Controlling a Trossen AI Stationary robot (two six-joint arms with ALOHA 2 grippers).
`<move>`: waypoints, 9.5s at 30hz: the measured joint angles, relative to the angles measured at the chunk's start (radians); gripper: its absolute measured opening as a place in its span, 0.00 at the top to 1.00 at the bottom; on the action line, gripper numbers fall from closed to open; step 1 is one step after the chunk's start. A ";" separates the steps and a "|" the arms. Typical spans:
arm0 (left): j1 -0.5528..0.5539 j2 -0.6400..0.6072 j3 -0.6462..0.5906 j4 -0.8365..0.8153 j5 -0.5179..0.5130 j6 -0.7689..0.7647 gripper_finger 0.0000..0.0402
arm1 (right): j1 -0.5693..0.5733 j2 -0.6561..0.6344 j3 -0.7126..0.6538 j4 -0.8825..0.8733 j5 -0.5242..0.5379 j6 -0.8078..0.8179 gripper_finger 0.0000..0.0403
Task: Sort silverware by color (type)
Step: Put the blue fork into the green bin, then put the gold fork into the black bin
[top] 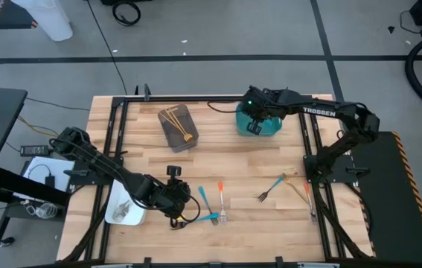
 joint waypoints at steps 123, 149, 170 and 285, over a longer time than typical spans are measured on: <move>0.001 0.000 0.000 -0.006 0.000 -0.023 0.81 | 0.774 0.000 -0.331 0.057 -0.284 0.424 0.57; 0.001 0.000 0.000 -0.006 0.000 -0.023 0.81 | 0.839 -0.006 -0.526 0.180 -0.284 0.397 0.66; 0.001 0.000 0.000 -0.007 0.000 0.001 0.81 | 0.831 0.003 -0.489 0.255 -0.270 0.363 0.96; 0.367 0.000 0.000 0.031 -0.025 0.341 0.81 | -0.171 -0.004 -0.326 0.383 -0.178 -0.070 0.74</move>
